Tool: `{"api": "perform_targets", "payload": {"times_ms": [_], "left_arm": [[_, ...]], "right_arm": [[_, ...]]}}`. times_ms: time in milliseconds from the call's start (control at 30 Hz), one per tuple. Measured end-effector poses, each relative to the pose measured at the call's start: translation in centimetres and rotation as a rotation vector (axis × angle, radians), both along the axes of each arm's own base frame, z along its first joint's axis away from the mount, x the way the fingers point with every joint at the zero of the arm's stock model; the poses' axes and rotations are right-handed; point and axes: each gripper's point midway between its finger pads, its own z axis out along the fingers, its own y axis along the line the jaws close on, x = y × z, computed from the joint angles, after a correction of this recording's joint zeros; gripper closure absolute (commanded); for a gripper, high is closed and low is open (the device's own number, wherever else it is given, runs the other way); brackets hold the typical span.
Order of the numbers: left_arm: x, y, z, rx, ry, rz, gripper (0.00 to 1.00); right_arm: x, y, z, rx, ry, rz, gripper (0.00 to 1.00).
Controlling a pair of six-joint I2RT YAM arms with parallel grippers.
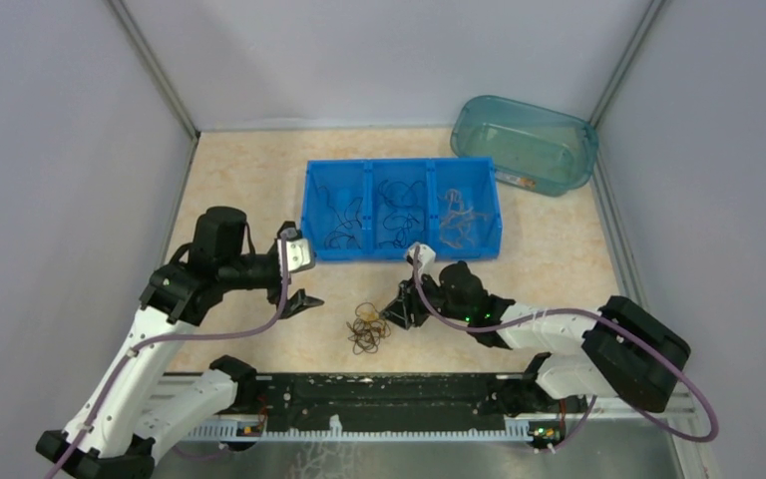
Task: Untangle the cables
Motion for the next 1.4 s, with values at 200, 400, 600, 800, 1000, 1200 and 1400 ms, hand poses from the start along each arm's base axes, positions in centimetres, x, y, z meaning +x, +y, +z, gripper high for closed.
{"api": "perform_targets", "payload": {"times_ms": [200, 400, 600, 800, 1000, 1200, 1400], "left_arm": [[-0.1, 0.1, -0.8, 0.012, 0.013, -0.002, 0.00], [-0.5, 0.2, -1.7, 0.011, 0.018, -0.003, 0.00], [-1.5, 0.2, -2.8, -0.021, 0.029, -0.006, 0.11], [-1.7, -0.6, -2.0, -0.079, 0.041, -0.024, 0.12], [-2.3, -0.9, -2.5, -0.108, 0.062, -0.037, 0.16], [-2.2, -0.9, -2.9, -0.108, 0.071, -0.034, 0.26], [-2.0, -1.0, -2.9, -0.110, 0.068, -0.033, 0.14]], "right_arm": [[1.0, 0.6, -1.3, -0.042, -0.023, -0.028, 0.82], [2.0, 0.9, -0.4, -0.051, -0.091, -0.045, 1.00], [2.3, 1.8, 4.7, 0.053, -0.187, -0.027, 1.00], [1.9, 4.0, 12.5, 0.217, -0.285, 0.036, 1.00], [0.2, 5.5, 15.3, 0.280, -0.306, 0.103, 1.00], [-0.4, 6.3, 17.0, 0.317, -0.308, 0.128, 1.00], [0.0, 7.1, 17.9, 0.312, -0.312, 0.118, 1.00]]}}
